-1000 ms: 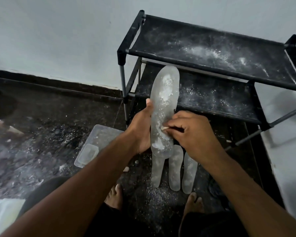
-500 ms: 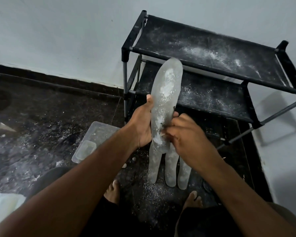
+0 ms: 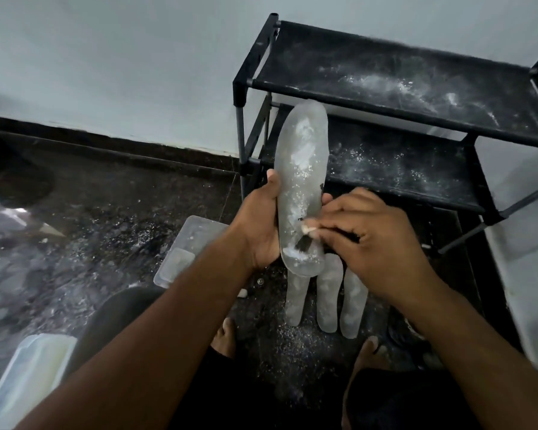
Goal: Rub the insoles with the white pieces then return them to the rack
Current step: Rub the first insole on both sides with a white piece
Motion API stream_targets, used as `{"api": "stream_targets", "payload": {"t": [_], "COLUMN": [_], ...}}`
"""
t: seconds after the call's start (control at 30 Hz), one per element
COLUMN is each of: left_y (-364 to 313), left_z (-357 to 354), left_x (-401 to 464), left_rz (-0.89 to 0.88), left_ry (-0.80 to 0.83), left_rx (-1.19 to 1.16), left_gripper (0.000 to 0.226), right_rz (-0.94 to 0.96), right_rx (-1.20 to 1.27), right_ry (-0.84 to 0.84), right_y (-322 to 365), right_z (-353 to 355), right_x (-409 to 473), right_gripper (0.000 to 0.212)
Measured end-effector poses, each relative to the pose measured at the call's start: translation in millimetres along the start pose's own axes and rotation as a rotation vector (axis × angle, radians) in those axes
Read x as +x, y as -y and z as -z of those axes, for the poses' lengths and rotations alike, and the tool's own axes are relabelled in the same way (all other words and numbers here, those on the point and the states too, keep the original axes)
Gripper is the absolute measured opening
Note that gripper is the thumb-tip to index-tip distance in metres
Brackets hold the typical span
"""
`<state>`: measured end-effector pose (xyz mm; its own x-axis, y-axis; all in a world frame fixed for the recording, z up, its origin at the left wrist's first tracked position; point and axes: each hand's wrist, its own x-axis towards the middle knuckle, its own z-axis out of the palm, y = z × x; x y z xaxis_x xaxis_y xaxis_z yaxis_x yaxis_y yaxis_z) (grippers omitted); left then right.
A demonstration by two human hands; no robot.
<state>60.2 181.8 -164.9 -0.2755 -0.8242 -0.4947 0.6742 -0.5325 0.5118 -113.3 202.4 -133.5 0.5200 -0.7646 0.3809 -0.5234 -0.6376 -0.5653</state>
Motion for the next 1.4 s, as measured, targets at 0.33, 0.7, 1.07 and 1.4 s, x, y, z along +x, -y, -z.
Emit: {"api": "stream_targets", "payload": {"t": [0.33,0.7,1.07,1.4], "left_y": [-6,-10,-13,-13], "left_z": [-2,6,1,0], "left_x": [12,14,14,18], "left_rz": [-0.023,0.031,0.019,0.015], "left_ry": [0.013,0.033,0.061,0.059], "left_rx": [0.138,0.142,0.113,0.121], "left_gripper": [0.07,0.07,0.072,0.069], "right_rz": [0.026,-0.063,-0.065,-0.059], "right_rx": [-0.031,0.042,0.052,-0.072], "right_ry": [0.133,0.202,0.144,0.224], "right_y": [-7,-4,0,0], "right_z": [-11,-15,-15,-10], "right_x": [5,13,12,14], "right_gripper": [0.016,0.014,0.014,0.014]}}
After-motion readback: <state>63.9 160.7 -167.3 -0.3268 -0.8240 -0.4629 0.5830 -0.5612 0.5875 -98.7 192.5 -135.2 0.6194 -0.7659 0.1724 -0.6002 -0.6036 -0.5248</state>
